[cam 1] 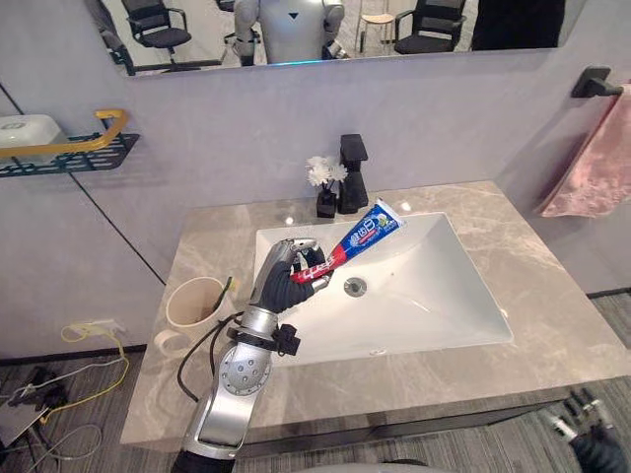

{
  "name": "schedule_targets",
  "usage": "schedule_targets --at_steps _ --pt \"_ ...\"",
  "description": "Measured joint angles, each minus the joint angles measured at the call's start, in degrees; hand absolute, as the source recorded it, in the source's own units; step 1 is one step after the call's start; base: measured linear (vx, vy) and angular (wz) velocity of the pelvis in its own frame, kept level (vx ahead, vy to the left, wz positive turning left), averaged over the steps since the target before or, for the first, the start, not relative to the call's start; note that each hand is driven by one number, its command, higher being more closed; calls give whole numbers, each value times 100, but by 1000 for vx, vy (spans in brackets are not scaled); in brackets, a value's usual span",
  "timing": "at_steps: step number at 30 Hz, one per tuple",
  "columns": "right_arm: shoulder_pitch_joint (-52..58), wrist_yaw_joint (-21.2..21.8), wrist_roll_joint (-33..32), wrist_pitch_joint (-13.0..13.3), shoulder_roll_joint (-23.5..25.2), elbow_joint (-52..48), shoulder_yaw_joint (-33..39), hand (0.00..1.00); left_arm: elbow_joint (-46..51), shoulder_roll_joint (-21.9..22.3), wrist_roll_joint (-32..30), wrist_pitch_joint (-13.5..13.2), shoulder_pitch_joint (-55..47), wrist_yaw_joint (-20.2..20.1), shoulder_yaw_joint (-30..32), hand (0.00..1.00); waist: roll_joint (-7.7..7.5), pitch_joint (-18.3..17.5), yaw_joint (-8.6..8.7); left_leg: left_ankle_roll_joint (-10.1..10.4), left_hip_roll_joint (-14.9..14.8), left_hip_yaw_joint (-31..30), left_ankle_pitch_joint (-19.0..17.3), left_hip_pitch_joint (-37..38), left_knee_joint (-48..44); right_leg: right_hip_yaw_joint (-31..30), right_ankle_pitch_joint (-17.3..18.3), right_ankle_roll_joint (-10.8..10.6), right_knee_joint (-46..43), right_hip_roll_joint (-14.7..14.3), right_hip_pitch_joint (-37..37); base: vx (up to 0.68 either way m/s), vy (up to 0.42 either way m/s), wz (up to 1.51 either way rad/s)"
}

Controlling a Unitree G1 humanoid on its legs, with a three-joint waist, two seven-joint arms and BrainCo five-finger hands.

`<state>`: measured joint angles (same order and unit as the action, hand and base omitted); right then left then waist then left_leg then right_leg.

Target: Organize washtable

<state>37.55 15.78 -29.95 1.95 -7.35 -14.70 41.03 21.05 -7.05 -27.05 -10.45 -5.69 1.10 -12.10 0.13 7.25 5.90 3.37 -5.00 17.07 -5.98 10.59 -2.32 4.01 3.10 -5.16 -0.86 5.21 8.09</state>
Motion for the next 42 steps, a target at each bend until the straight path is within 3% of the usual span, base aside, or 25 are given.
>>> schedule_targets --at_steps 4,9,12,17,28,42 --pt "-514 172 -406 373 -333 -971 1287 0 165 2 56 -10 -199 -234 12 100 -85 -69 27 -1 7 13 3 -24 11 -15 2 -2 -18 4 -49 -12 0 -2" --pt "-1357 -13 -334 717 -793 -1471 1382 0 190 5 288 -108 -334 -406 -25 100 -117 -202 -40 -4 29 -8 5 -113 -7 9 -1 -3 -38 28 -126 -3 -1 2" --pt "-1939 -99 -325 926 -1340 -1606 820 0 212 10 433 -119 -336 -448 -97 100 -104 -264 -54 -6 57 -83 5 -151 -35 78 -2 -5 -71 57 -129 1 0 10" --pt "-2487 -194 -372 955 -1691 -1602 -235 0 228 16 517 -124 -334 -455 -279 100 -66 -295 -135 -22 100 -218 15 -198 -62 217 -2 -7 -90 99 -99 -22 -1 14" --pt "-2883 -178 -656 868 -1652 -1270 -2282 0 230 14 626 -123 -315 -333 -617 100 -77 -366 -222 -136 211 -528 106 -284 -58 537 -30 -62 -89 223 25 -18 1 16" --pt "-2903 -135 -895 627 -959 -459 -3361 0 441 15 627 -122 -177 -74 -650 100 -92 -369 -368 -228 364 -663 329 -216 245 689 -88 -128 -1 342 51 -45 11 6"
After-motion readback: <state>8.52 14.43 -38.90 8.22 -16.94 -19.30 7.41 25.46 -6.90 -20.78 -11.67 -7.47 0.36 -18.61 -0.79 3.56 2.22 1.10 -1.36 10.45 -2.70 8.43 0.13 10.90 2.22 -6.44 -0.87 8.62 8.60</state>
